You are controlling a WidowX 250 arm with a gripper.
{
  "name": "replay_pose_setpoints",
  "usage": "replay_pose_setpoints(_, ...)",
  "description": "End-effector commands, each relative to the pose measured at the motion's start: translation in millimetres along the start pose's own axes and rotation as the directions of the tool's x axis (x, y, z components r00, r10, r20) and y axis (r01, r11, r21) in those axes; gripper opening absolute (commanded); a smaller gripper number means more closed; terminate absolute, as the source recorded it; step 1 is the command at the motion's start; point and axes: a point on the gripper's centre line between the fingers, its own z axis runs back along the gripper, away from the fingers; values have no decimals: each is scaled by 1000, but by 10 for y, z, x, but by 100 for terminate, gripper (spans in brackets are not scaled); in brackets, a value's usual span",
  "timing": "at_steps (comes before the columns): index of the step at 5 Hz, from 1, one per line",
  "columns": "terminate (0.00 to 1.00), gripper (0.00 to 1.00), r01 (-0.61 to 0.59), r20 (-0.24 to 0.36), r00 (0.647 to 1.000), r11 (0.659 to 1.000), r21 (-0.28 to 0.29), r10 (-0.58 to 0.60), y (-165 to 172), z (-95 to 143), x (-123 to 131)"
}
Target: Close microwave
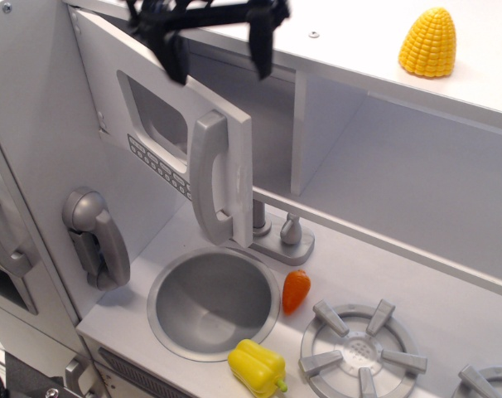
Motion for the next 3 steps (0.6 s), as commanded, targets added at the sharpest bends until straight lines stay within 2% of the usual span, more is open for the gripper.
replay_pose_setpoints(1,0,100,134,-51,989,990,-40,-136,342,256,-135)
replay_pose_setpoints(2,0,100,199,-82,977,980,-12,-199,653,228,-194)
replay_pose_setpoints(3,0,100,214,-83,974,977,20,-212,927,218,-200)
